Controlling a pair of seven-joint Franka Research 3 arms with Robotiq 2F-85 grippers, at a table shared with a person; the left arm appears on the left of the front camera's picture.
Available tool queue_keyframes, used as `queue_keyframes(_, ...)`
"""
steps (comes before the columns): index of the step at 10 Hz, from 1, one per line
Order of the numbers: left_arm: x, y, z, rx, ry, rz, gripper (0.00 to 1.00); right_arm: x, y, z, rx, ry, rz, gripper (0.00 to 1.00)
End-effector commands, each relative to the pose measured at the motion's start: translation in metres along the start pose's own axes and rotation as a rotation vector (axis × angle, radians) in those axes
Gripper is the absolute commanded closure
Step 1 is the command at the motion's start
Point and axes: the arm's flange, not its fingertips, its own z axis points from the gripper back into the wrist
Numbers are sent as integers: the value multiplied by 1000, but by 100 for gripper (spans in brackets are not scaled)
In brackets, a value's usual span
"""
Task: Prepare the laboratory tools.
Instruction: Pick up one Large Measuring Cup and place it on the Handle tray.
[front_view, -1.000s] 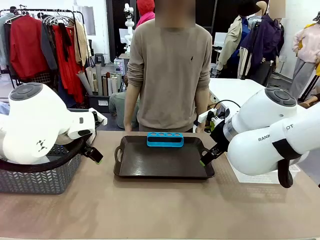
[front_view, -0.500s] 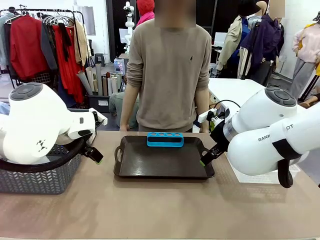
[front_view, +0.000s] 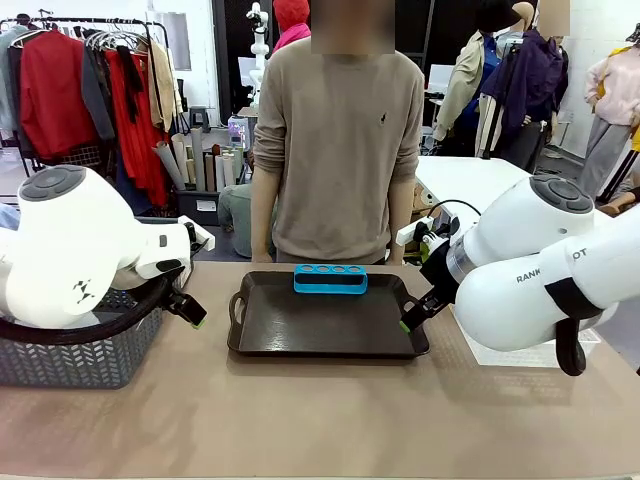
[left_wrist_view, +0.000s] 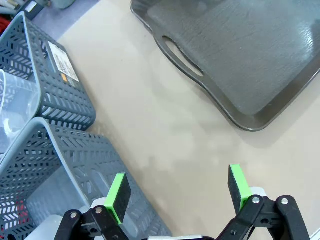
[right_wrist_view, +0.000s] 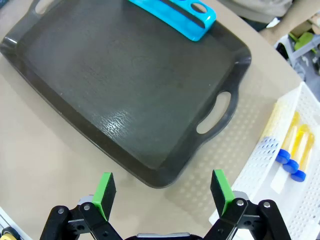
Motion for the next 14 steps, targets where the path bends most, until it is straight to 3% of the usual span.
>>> queue_keyframes(1, 0, 1, 0, 0, 0, 1, 0, 0, 0, 0, 0, -1, 0, 0)
queue_keyframes(4, 0, 0, 0, 0, 0, 0, 0, 0, 0, 0, 0, 0, 0, 0)
queue_keyframes(6, 6, 1, 25, -85, 28, -109, 0, 7, 3, 7, 76, 12, -44, 0)
queue_keyframes(9, 15, 8, 56, -232, 30, -82, 0, 20, 3, 27, 195, 26, -55, 0)
queue_keyframes(11, 29, 24, 84, -350, -27, -46, 0, 40, 0, 57, 263, 25, -28, 0)
queue_keyframes(14, 48, 47, 132, -376, -89, -56, 0, 60, -20, 118, 291, -67, 17, 0)
